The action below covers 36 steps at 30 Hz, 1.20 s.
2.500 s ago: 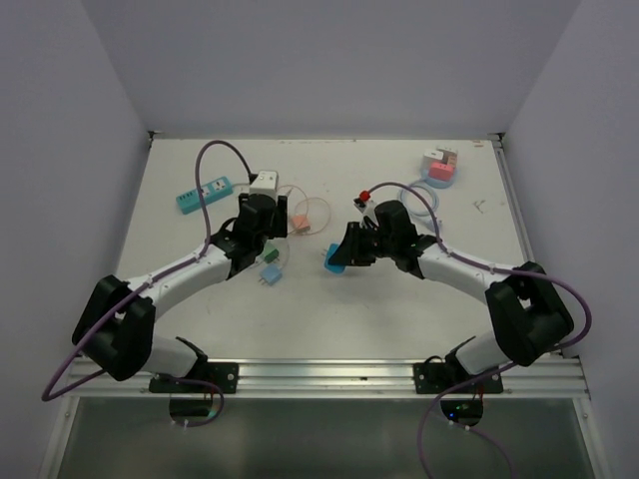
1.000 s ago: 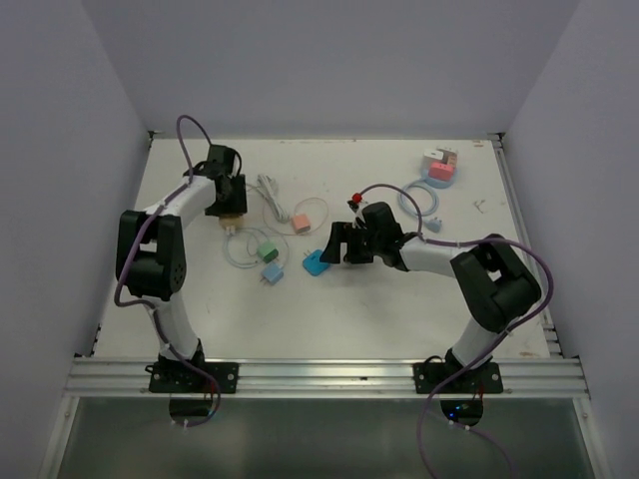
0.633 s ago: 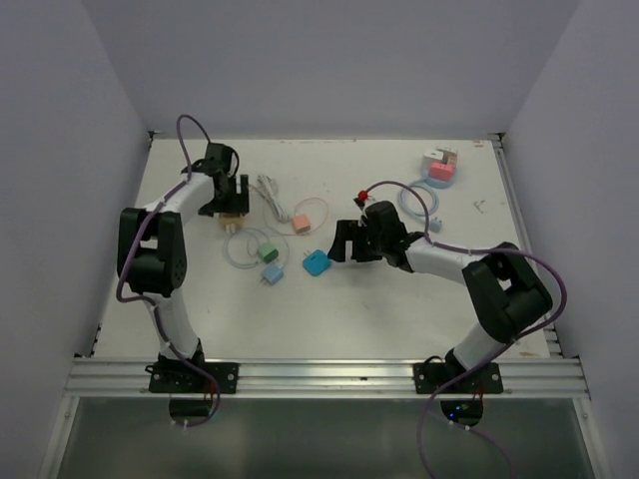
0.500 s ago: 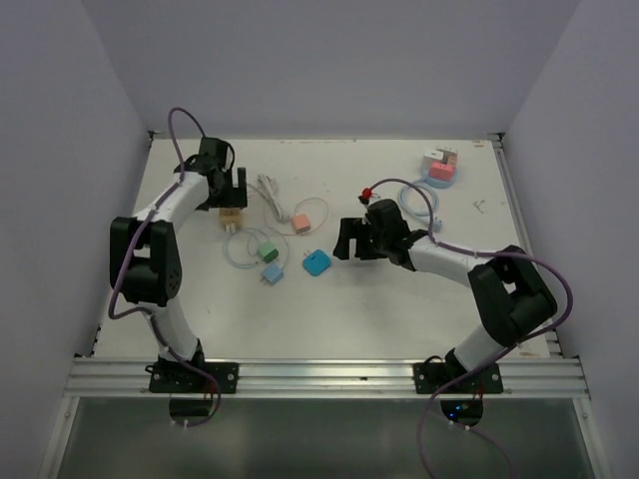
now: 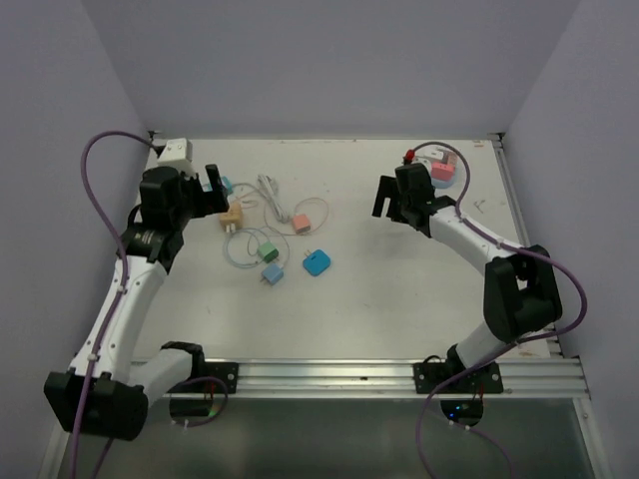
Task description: Pull the plug off the socket
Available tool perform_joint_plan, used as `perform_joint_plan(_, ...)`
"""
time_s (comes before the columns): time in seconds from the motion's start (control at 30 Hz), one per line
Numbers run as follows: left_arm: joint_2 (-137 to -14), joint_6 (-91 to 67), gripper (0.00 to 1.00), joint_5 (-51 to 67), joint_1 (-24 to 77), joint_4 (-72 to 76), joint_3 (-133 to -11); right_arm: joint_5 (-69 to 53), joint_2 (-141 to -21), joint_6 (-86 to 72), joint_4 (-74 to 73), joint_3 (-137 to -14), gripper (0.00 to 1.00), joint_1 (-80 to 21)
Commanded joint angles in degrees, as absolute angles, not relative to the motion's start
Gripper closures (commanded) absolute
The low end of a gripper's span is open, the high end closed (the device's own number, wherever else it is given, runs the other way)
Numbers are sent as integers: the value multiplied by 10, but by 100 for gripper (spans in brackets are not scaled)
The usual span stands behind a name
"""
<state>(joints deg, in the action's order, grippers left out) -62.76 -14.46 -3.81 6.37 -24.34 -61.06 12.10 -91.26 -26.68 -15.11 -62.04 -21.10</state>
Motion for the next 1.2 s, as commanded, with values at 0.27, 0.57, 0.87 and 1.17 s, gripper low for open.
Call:
perform_joint_plan(0.27, -527, -126, 0, -83, 94, -129, -478, 87, -1091, -195, -198, -814, 16, -133)
perform_joint_plan(0.57, -525, -120, 1, -101, 110, -140, -478, 52, -1199, -158, -252, -927, 28, -109)
perform_joint_plan(0.87, -517, -116, 1, -93, 113, -134, -474, 48, -1246, -138, -284, -952, 51, -110)
perform_joint_plan(1.17, -512, -115, 0, -88, 118, -133, -472, 6, -1160, -125, -287, -833, 100, -160)
